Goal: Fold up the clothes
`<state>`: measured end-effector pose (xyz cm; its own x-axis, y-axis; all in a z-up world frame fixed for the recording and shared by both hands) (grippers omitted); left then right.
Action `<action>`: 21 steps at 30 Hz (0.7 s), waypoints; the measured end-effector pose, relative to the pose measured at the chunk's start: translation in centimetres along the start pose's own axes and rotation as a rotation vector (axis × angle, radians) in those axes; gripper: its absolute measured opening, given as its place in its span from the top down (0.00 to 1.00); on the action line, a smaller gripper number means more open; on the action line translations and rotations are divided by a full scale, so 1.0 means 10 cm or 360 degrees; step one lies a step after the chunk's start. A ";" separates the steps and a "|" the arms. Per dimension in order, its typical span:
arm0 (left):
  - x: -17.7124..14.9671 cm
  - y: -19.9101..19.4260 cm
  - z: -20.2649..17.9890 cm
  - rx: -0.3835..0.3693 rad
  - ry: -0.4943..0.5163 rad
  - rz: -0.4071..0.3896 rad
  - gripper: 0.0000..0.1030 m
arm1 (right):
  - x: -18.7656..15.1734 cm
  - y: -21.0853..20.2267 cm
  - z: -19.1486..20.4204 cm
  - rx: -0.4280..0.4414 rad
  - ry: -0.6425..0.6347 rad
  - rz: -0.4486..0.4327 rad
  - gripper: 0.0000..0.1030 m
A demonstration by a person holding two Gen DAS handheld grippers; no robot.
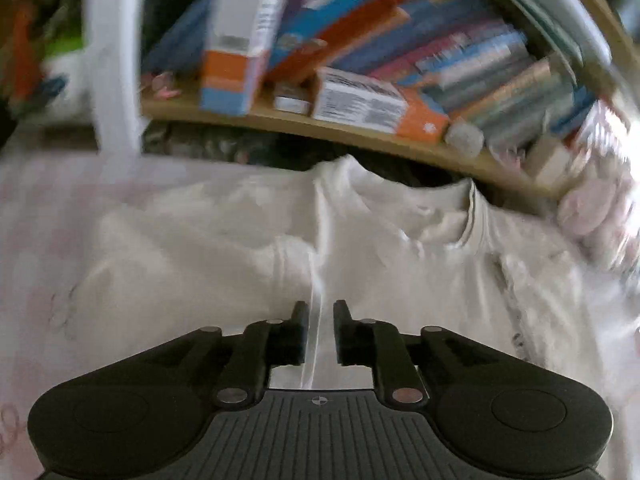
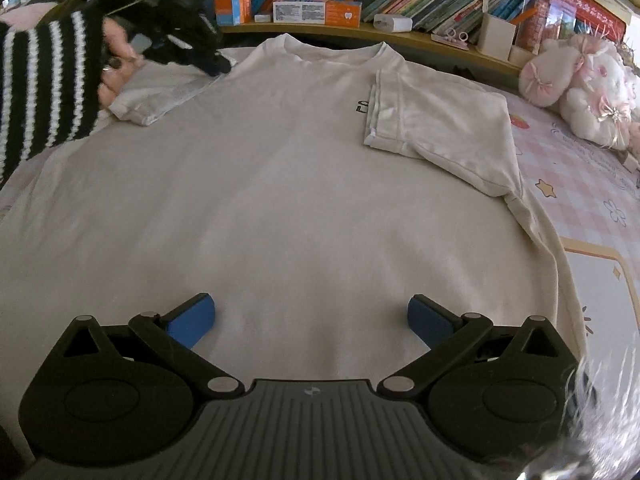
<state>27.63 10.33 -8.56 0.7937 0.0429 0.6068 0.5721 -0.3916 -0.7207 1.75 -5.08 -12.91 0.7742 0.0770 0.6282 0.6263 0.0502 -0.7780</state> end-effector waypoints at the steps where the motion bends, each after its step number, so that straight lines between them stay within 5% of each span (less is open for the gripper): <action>1: 0.01 -0.11 0.07 -0.0025 -0.0044 -0.0033 0.74 | -0.01 -0.01 0.00 0.0000 0.0001 -0.0001 0.00; 4: -0.11 -0.47 0.17 0.0038 0.0066 -0.0130 0.67 | -0.02 -0.01 -0.02 -0.0004 0.0008 -0.0006 0.00; 7: -0.41 -0.59 0.04 0.0139 0.0374 -0.0088 0.67 | -0.01 0.00 -0.02 -0.0012 0.0015 -0.0011 0.00; 11: -0.75 -0.56 -0.20 0.0277 0.0765 -0.0069 0.67 | -0.01 0.00 -0.02 -0.0022 0.0024 -0.0011 0.00; 14: -0.83 -0.45 -0.21 0.0420 0.0852 -0.0028 0.67 | -0.02 -0.02 -0.01 -0.0024 0.0025 -0.0006 0.00; 16: -0.79 -0.41 -0.17 0.0483 0.0827 -0.0044 0.68 | -0.04 -0.03 -0.01 -0.0025 0.0027 -0.0002 0.00; 17: -0.76 -0.40 -0.14 0.0499 0.0782 -0.0050 0.84 | -0.04 -0.04 -0.02 -0.0026 0.0030 0.0000 0.00; 19: -0.65 -0.48 -0.05 0.0455 0.0525 -0.0058 0.94 | -0.05 -0.05 -0.02 -0.0029 0.0034 0.0003 0.00; 21: -0.52 -0.68 -0.04 0.0288 0.0214 -0.0115 0.95 | -0.06 -0.06 -0.02 -0.0033 0.0039 0.0005 0.00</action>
<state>19.51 12.43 -6.64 0.7214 -0.0627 0.6897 0.6641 -0.2199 -0.7146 0.91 -5.41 -12.85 0.7780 0.0527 0.6261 0.6255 0.0292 -0.7797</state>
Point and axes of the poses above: each gripper's, at about its wrist camera, not at the fingertips, and y roughly the way its jaws point, z to its left, x to its top, the point moved 7 cm from there along y, roughly the way its jaws point, and after that the axes turned 2 degrees about -y, right-handed, at the moved point
